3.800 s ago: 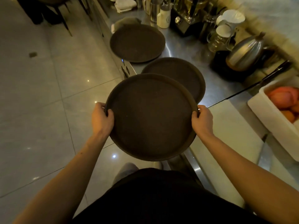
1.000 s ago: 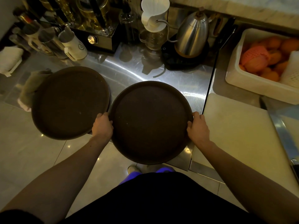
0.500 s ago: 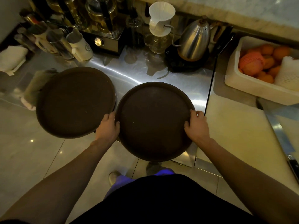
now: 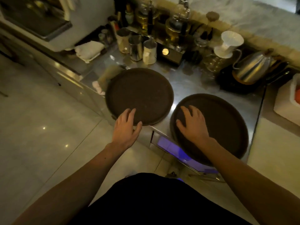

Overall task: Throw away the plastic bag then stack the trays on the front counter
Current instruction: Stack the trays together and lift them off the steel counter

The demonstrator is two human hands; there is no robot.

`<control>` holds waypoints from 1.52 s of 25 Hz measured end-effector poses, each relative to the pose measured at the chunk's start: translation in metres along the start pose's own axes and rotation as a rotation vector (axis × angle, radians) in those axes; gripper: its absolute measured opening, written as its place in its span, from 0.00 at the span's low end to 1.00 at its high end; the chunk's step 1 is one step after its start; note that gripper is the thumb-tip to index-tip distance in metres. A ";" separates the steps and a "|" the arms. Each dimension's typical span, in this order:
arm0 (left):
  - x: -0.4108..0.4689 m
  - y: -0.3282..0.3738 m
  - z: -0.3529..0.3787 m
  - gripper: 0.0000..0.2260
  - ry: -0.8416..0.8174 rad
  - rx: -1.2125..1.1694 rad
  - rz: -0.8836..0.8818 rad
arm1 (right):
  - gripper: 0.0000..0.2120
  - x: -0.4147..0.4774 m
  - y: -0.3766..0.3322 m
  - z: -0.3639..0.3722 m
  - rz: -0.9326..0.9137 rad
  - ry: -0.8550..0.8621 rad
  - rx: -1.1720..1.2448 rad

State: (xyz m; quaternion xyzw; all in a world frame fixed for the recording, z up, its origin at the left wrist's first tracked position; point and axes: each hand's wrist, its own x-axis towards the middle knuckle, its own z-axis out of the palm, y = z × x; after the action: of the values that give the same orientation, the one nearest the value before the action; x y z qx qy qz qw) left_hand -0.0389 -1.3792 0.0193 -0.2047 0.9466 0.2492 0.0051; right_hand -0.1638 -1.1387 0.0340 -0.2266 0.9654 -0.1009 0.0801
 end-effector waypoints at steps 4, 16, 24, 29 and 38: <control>-0.014 -0.063 -0.030 0.30 0.014 0.021 -0.073 | 0.32 0.017 -0.078 0.010 -0.070 -0.024 0.043; 0.042 -0.100 -0.031 0.34 -0.065 -0.175 -0.343 | 0.38 0.126 -0.119 0.022 -0.073 -0.147 -0.084; 0.115 -0.090 -0.021 0.33 -0.102 -0.339 -0.512 | 0.38 0.228 -0.072 0.033 -0.027 -0.219 -0.111; 0.142 -0.086 -0.017 0.32 -0.156 -0.428 -0.625 | 0.38 0.265 -0.043 0.042 0.022 -0.275 -0.085; 0.152 -0.081 -0.015 0.30 -0.123 -0.432 -0.718 | 0.35 0.273 -0.040 0.054 0.144 -0.265 0.070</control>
State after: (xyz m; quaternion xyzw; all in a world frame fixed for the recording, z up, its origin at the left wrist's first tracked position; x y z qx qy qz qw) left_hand -0.1454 -1.5094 -0.0232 -0.5026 0.7392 0.4359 0.1051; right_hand -0.3772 -1.3061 -0.0381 -0.1650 0.9561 -0.0979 0.2215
